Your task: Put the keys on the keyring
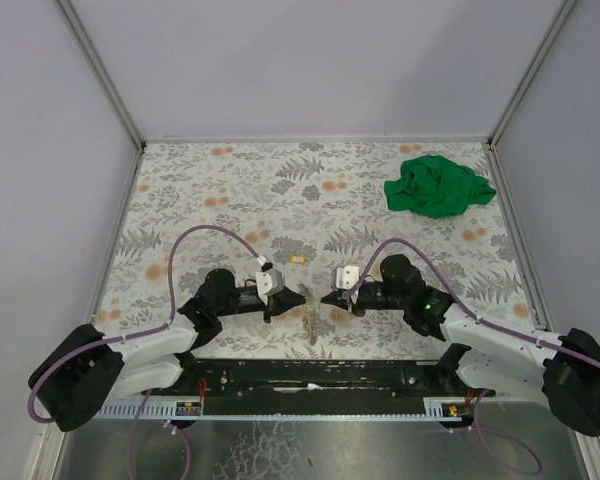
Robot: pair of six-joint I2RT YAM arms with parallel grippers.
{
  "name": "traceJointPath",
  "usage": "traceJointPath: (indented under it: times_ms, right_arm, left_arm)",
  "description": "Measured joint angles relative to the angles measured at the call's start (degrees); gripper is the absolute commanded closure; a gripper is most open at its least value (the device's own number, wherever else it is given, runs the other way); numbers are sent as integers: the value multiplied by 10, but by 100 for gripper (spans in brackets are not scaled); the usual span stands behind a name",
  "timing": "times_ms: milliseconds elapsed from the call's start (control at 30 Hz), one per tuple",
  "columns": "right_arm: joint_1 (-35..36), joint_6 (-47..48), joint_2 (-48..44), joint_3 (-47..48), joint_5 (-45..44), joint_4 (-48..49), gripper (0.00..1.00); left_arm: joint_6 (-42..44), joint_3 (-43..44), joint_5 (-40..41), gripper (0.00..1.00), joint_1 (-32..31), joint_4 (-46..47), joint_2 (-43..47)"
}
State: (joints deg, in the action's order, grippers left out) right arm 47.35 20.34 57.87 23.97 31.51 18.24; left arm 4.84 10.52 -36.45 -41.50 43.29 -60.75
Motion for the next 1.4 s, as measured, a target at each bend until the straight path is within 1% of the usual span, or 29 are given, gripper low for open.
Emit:
traceJointPath:
  times_ms: [167, 467, 633, 1400]
  right_arm:
    - [0, 29, 11, -6, 30, 5, 100]
    - [0, 54, 27, -6, 40, 4, 100]
    - [1, 64, 42, -6, 39, -1, 100]
    - [8, 75, 31, -5, 35, 5, 100]
  left_arm:
    - [33, 0, -24, 100, 0, 7, -12]
    - [64, 0, -53, 100, -1, 27, -41]
    - [71, 0, -58, 100, -3, 35, -48]
    - [76, -1, -57, 100, -5, 38, -50]
